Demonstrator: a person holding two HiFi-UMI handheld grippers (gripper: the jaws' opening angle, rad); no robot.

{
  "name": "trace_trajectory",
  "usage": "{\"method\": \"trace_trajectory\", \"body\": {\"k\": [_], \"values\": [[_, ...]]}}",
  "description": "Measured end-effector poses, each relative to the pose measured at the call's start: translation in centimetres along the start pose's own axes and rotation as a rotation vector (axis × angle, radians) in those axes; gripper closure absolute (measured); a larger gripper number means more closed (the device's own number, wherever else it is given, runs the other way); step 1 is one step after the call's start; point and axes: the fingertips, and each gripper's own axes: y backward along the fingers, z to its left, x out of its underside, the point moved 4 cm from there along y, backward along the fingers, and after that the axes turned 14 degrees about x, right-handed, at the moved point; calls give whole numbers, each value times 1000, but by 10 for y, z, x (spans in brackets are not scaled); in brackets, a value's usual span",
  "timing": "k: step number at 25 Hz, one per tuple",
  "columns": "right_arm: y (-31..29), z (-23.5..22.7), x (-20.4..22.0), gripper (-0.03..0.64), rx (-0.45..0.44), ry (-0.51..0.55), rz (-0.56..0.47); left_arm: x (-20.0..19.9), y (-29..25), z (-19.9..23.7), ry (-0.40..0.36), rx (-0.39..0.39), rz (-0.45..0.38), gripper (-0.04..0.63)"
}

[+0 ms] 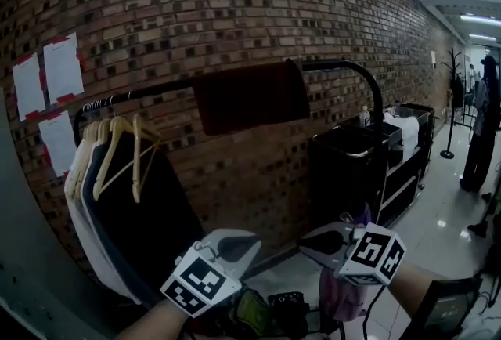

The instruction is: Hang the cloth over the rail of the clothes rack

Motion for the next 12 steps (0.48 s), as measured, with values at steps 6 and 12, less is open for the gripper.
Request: {"method": "trace_trajectory", "body": {"k": [6,12], "values": [[75,61,84,615,-88,-72,7,26,-51,-146,302,-14,-86,594],[118,127,117,615,-258,-163,1,18,-62,-244,470,-53,-81,594]]}}
